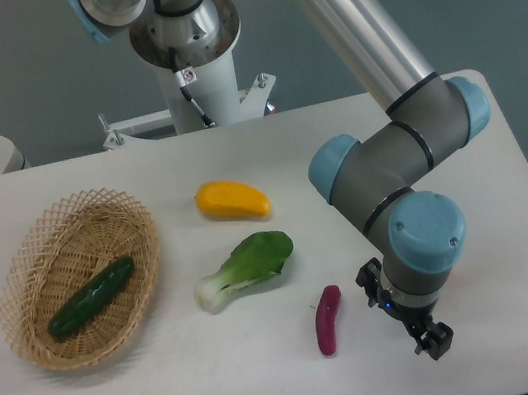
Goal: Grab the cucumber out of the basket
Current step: 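Move the gripper over the table toward the wicker basket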
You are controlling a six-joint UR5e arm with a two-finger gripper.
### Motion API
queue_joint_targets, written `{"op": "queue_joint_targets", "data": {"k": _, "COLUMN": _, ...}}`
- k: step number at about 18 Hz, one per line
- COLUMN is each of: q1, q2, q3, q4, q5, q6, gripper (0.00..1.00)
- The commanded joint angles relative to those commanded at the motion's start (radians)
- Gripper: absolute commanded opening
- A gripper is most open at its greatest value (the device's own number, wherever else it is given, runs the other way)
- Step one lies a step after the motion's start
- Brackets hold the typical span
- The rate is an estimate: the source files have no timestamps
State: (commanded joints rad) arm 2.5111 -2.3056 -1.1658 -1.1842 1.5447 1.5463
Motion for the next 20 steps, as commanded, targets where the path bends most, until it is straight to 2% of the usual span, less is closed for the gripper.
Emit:
{"op": "queue_joint_targets", "data": {"k": 6, "q1": -0.006, "q2": 0.002, "q3": -0.006, "q4": -0.002, "q5": 0.002, "q6": -0.002, "gripper": 1.0}}
{"op": "queue_joint_targets", "data": {"k": 8, "q1": -0.008, "q2": 0.017, "q3": -0.04, "q4": 0.011, "q5": -0.011, "q6": -0.02, "gripper": 1.0}}
{"op": "queue_joint_targets", "data": {"k": 10, "q1": -0.006, "q2": 0.029, "q3": -0.066, "q4": 0.038, "q5": -0.035, "q6": -0.064, "gripper": 1.0}}
{"op": "queue_joint_targets", "data": {"k": 15, "q1": -0.049, "q2": 0.048, "q3": -0.092, "q4": 0.04, "q5": -0.061, "q6": -0.248, "gripper": 1.0}}
{"op": "queue_joint_targets", "data": {"k": 20, "q1": -0.087, "q2": 0.083, "q3": -0.138, "q4": 0.038, "q5": -0.064, "q6": -0.314, "gripper": 1.0}}
